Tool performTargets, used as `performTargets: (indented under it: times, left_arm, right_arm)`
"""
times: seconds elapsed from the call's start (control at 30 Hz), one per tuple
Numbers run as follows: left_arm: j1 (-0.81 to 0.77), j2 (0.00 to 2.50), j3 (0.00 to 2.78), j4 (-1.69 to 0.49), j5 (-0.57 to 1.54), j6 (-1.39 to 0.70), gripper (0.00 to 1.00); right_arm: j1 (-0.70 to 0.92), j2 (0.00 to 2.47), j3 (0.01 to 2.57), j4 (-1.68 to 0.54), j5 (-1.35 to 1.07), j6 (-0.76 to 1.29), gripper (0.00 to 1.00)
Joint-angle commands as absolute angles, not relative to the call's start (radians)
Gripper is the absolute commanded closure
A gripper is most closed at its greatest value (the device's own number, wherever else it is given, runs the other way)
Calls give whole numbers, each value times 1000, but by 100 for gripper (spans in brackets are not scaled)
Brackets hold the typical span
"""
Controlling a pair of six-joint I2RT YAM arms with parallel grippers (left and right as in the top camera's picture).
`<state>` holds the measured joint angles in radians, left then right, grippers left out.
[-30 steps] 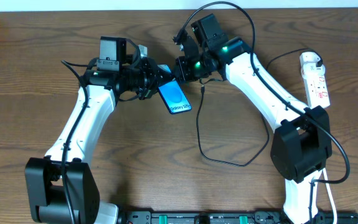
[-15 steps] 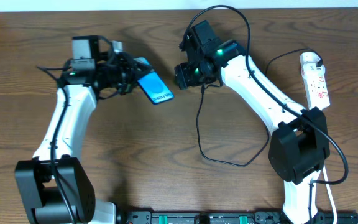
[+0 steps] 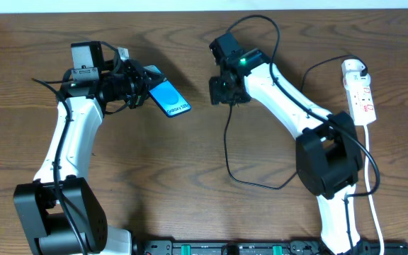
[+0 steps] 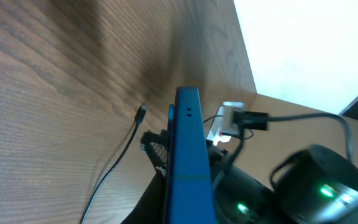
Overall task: Plug charger to phone and switch on socket
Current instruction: 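Move the right gripper away from the phone down toward the cable connector, then close the right gripper on the black USB-C connector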
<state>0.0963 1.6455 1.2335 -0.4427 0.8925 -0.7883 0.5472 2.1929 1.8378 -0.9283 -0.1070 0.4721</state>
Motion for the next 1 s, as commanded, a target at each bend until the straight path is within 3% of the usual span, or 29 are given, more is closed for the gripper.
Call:
performTargets:
  times: [0.0, 0.3, 0.97]
  left_arm:
    - [99, 1649, 1254, -450, 930, -783, 93]
    - [99, 1649, 1254, -456, 930, -782, 93]
    - [99, 1649, 1254, -471, 930, -756, 93]
  right_arm:
    - [545, 2206, 1850, -963, -35, 528, 47]
    - [542, 2241, 1849, -988, -30, 527, 58]
    - [545, 2342, 1849, -992, -62, 527, 65]
